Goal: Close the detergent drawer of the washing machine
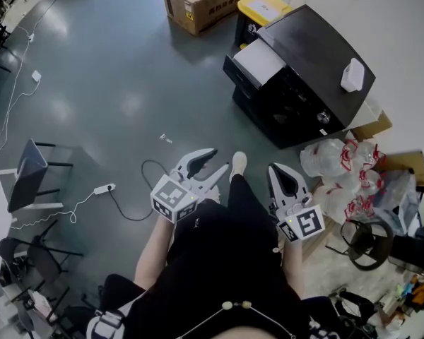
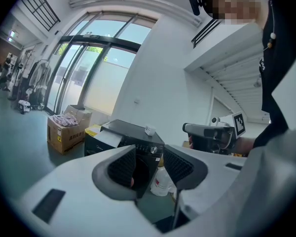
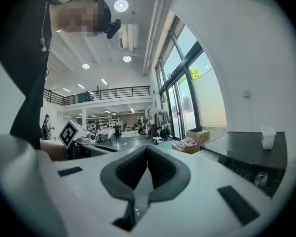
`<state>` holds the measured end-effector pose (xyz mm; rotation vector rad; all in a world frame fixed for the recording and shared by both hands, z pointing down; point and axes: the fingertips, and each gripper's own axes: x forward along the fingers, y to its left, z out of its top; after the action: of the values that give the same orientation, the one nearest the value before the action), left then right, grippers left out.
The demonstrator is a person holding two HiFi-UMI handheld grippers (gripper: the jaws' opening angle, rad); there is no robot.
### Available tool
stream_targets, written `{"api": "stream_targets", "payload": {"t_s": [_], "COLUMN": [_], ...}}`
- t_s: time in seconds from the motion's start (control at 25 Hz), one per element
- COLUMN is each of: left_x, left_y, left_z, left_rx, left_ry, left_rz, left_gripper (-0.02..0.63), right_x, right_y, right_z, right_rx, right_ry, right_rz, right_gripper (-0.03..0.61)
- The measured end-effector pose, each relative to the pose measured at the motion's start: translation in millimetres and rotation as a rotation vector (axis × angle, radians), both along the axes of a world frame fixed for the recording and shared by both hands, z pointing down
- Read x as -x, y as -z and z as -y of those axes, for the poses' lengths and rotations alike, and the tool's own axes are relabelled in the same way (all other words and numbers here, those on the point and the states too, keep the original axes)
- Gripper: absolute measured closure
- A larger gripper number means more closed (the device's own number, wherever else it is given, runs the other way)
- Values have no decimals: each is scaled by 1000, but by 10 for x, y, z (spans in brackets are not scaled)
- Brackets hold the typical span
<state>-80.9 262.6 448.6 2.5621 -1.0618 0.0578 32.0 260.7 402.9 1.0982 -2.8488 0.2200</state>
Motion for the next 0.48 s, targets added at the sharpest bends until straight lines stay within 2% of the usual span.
{"api": "stream_targets", "payload": {"t_s": [0.24,0.48], "left_x": [41,-135], "left_y": [88,89], "left_z": [270,702], "left_rx": [-35,-65], "left_ry": [54,51], "left_rz": [27,93], "left_gripper": [453,454], "right_x": [-88,-206], "right_y": [19,-177], "right_z": [291,713], "right_rx": [-8,30], "right_ry": [-16,9], "right_rz": [20,-16], "right_gripper": [574,567]}}
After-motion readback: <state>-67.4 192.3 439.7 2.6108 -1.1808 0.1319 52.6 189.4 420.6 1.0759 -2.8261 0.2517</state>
